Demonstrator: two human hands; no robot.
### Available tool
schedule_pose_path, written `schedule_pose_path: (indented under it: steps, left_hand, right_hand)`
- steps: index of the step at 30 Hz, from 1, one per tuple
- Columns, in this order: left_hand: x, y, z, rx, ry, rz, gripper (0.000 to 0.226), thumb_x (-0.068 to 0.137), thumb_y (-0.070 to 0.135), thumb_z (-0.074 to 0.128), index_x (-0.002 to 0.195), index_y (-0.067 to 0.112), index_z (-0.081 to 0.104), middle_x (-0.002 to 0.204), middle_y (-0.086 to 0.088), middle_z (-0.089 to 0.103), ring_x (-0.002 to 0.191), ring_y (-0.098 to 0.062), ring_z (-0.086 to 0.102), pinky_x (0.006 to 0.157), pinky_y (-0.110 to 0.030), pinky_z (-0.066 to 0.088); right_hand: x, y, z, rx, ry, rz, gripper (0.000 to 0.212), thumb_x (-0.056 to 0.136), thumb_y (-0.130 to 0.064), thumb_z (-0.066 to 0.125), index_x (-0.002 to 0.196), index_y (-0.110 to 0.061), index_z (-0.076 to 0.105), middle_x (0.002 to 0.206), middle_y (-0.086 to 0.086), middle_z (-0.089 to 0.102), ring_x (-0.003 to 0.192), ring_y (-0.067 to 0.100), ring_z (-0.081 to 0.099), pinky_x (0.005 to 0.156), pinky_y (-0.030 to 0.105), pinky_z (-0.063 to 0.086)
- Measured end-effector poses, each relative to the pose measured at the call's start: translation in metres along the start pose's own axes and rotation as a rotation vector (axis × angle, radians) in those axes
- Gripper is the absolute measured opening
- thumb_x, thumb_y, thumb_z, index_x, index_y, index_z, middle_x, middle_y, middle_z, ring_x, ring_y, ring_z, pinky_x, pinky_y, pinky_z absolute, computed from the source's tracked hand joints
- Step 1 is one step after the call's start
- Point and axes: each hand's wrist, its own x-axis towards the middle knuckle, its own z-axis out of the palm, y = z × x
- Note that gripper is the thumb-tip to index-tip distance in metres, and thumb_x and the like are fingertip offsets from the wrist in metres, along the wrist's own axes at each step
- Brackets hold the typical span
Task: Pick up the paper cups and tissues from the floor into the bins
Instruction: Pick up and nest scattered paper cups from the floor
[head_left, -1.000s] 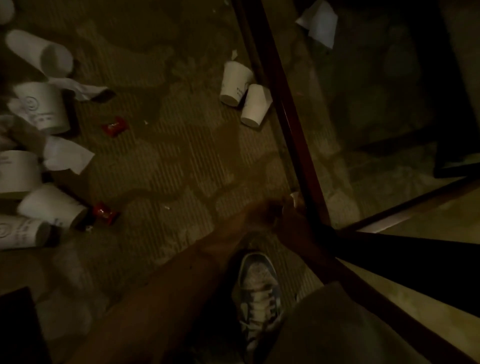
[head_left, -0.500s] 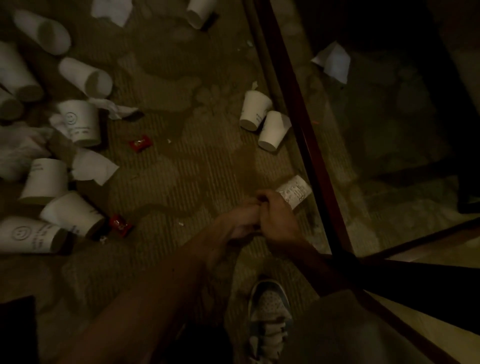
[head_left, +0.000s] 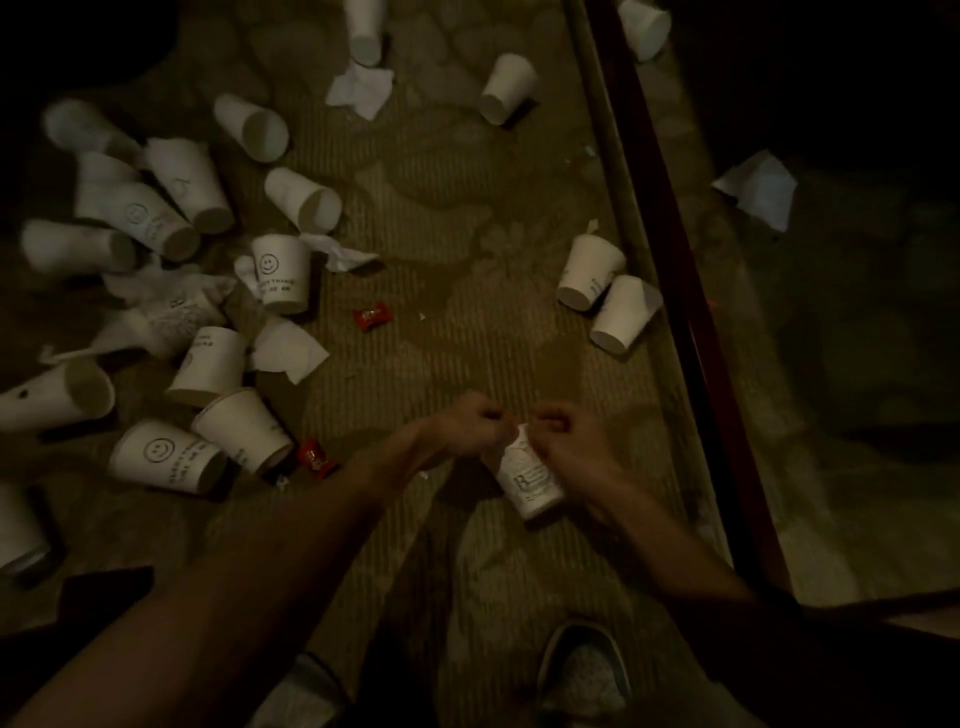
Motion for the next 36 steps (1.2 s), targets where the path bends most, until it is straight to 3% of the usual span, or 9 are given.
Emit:
schedule_pose_path:
  steps: [6,9,14,17,19,22,27,34,36]
  left_hand:
    - [0.001,0.029,-0.039,0.029,0.004,0.087,0.014,0.099,0.016,0.055,0.095,0.015,0.068,0.093,-0.002,0.068,0.078,-0.007,0.062,0.064,-0.018,0.049]
    - [-0.003,0.048,-0.052,0.132,0.072,0.192,0.015,0.098,0.021,0.059,0.093,0.012,0.070,0.089,-0.002,0.070,0.076,-0.006,0.063,0.065,-0.019,0.049]
    - [-0.017,0.048,-0.070,0.218,0.348,0.298,0.029,0.092,0.033,0.066,0.119,0.020,0.066,0.107,0.001,0.064,0.098,-0.013,0.061,0.077,-0.026,0.053]
    - [-0.021,0.029,-0.082,-0.086,0.447,0.222,0.061,0.087,0.044,0.069,0.140,0.024,0.047,0.129,0.000,0.052,0.108,-0.012,0.057,0.080,-0.029,0.054]
    - [-0.024,0.018,-0.085,-0.436,0.326,0.147,0.076,0.079,0.054,0.070,0.144,0.026,0.041,0.127,0.001,0.057,0.100,-0.010,0.061,0.068,-0.023,0.055]
    - [-0.022,-0.003,-0.089,-0.697,0.178,0.112,0.088,0.065,0.066,0.068,0.138,0.023,0.049,0.124,0.000,0.064,0.105,-0.018,0.067,0.078,-0.035,0.059]
    - [-0.020,-0.023,-0.089,-0.695,0.166,0.263,0.079,0.049,0.054,0.083,0.119,0.039,0.051,0.118,0.009,0.062,0.099,-0.008,0.068,0.069,-0.020,0.056]
    - [0.006,-0.019,-0.092,-0.407,0.261,0.359,0.084,0.065,0.025,0.090,0.135,0.027,0.045,0.117,0.014,0.059,0.097,0.000,0.064,0.066,-0.012,0.053]
    - [0.010,-0.020,-0.093,-0.429,0.350,0.375,0.081,0.065,0.021,0.090,0.132,0.029,0.045,0.113,0.015,0.057,0.089,0.009,0.063,0.059,-0.009,0.051]
  right_hand:
    - [-0.007,-0.014,0.010,-0.027,-0.111,-0.084,0.086,0.072,-0.021,0.086,0.142,-0.019,0.036,0.134,-0.001,0.052,0.113,0.017,0.057,0.087,0.033,0.053]
    - [0.000,-0.039,0.013,-0.072,-0.117,-0.157,0.068,0.075,-0.014,0.083,0.131,-0.020,0.044,0.115,-0.008,0.059,0.092,0.000,0.057,0.065,0.013,0.047]
    - [0.014,-0.070,0.017,-0.026,-0.123,-0.188,0.055,0.089,-0.013,0.064,0.138,-0.018,0.042,0.114,-0.005,0.061,0.092,0.004,0.059,0.065,0.018,0.047]
    - [0.016,-0.081,0.027,0.075,-0.098,-0.210,0.061,0.086,-0.027,0.070,0.138,-0.024,0.037,0.114,-0.007,0.059,0.094,0.006,0.062,0.065,0.019,0.050]
    - [0.019,-0.086,0.038,0.089,-0.061,-0.224,0.067,0.087,-0.033,0.069,0.141,-0.025,0.029,0.117,-0.006,0.055,0.101,0.013,0.061,0.074,0.029,0.054]
    - [0.028,-0.092,0.050,0.070,-0.018,-0.272,0.066,0.090,-0.035,0.066,0.141,-0.025,0.025,0.113,-0.007,0.052,0.098,0.013,0.059,0.073,0.028,0.053]
    - [0.024,-0.100,0.062,0.087,-0.060,-0.270,0.075,0.087,-0.042,0.069,0.143,-0.030,0.022,0.109,-0.008,0.052,0.088,0.010,0.061,0.050,0.015,0.051]
    - [0.038,-0.105,0.040,0.089,-0.220,-0.179,0.039,0.098,-0.051,0.045,0.130,-0.028,0.043,0.108,-0.004,0.065,0.078,0.003,0.072,0.057,0.019,0.055]
    - [0.051,-0.115,0.034,0.014,-0.142,-0.195,0.043,0.099,-0.056,0.034,0.127,-0.029,0.052,0.121,-0.002,0.063,0.101,0.010,0.069,0.077,0.029,0.058]
